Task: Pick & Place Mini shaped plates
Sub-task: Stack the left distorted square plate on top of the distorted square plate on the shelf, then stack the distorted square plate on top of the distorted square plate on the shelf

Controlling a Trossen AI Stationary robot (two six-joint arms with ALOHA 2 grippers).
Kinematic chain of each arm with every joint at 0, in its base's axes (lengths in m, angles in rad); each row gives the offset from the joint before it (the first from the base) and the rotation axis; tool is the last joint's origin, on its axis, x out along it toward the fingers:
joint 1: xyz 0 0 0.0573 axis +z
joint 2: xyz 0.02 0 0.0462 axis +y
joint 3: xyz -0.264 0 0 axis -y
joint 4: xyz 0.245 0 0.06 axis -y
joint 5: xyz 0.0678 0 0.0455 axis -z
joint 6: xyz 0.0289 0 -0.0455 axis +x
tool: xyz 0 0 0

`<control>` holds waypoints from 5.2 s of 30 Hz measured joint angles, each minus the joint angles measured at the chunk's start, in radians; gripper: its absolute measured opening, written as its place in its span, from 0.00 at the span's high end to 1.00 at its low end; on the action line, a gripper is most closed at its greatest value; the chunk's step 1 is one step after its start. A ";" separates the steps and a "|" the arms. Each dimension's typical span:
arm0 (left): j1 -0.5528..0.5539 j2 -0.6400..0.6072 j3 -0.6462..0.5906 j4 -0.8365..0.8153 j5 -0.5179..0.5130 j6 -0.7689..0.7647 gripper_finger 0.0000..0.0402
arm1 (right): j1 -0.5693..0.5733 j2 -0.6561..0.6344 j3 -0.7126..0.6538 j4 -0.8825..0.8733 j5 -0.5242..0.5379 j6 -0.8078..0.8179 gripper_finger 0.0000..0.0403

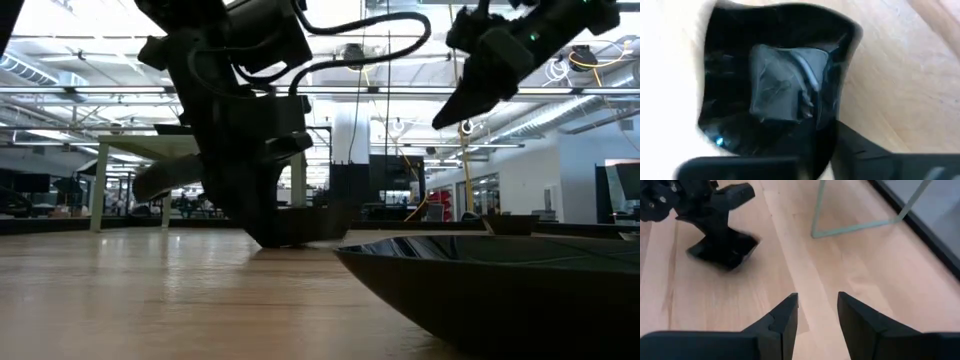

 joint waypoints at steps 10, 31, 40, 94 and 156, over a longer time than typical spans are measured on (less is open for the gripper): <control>0.003 -0.063 -0.001 0.006 -0.008 -0.082 0.99 | 0.000 -0.001 -0.085 0.149 -0.003 0.037 0.69; 0.119 -0.581 -0.001 0.038 -0.552 -0.305 0.98 | -0.040 0.000 -0.086 0.467 0.197 0.069 0.69; 0.349 -0.830 -0.001 -0.222 -0.587 -0.398 0.99 | -0.129 0.000 -0.086 0.478 0.207 0.195 0.69; 0.814 -0.686 -0.001 -0.647 -0.166 -0.164 0.94 | -0.389 0.000 -0.085 0.527 0.126 0.159 0.69; 0.654 -0.944 -0.001 -0.046 -0.030 -0.457 0.71 | -0.797 0.392 0.143 -0.223 -0.026 0.463 0.48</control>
